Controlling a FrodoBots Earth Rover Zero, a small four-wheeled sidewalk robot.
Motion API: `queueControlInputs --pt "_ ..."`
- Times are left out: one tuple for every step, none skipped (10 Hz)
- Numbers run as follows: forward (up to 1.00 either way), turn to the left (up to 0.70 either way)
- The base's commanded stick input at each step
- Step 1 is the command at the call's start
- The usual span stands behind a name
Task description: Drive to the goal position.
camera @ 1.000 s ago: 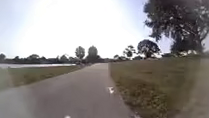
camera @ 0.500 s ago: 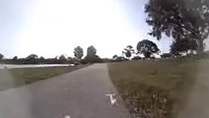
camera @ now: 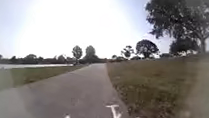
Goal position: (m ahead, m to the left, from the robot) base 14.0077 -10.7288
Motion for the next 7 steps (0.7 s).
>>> queueControlInputs --pt "1.00 0.12" --pt "1.00 0.00" --pt "1.00 0.00" --pt "1.00 0.00" --pt "1.00 0.00" --pt "1.00 0.00" --pt "1.00 0.00"
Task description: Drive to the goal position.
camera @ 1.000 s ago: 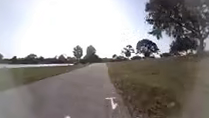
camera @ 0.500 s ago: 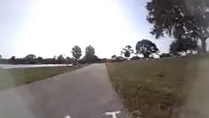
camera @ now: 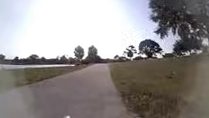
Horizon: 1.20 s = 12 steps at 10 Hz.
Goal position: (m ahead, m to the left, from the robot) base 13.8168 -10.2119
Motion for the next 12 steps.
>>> queueControlInputs --pt "1.00 0.00" --pt "1.00 0.00" --pt "1.00 0.00" --pt "1.00 0.00" --pt "1.00 0.00" --pt "1.00 0.00" --pt "1.00 0.00" --pt "1.00 0.00" --pt "1.00 0.01" --pt "1.00 0.01" --pt "1.00 0.01" --pt "1.00 0.01"
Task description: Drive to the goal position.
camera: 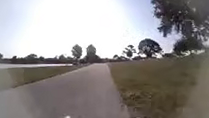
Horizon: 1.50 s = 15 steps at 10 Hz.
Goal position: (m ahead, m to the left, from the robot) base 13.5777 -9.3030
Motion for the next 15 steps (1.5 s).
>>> queueControlInputs --pt "1.00 0.02" --pt "1.00 0.02" --pt "1.00 0.02" --pt "1.00 0.02" --pt "1.00 0.02" --pt "1.00 0.02" --pt "1.00 0.00" --pt "1.00 0.02" --pt "1.00 0.02" --pt "1.00 0.04" --pt "1.00 0.33" --pt "1.00 0.40" --pt "1.00 0.39" --pt "1.00 0.26" --pt "1.00 0.08"
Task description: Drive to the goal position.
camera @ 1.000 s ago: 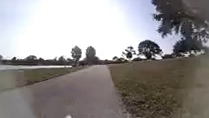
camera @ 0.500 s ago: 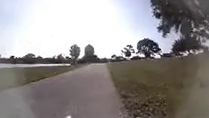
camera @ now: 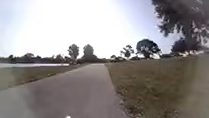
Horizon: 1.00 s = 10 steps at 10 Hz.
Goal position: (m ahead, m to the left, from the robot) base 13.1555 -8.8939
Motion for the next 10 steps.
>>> queueControlInputs --pt "1.00 0.01" --pt "1.00 0.01" --pt "1.00 0.02" --pt "1.00 0.02" --pt "1.00 0.02" --pt "1.00 0.02" --pt "1.00 0.02" --pt "1.00 0.02" --pt "1.00 0.02" --pt "1.00 0.02"
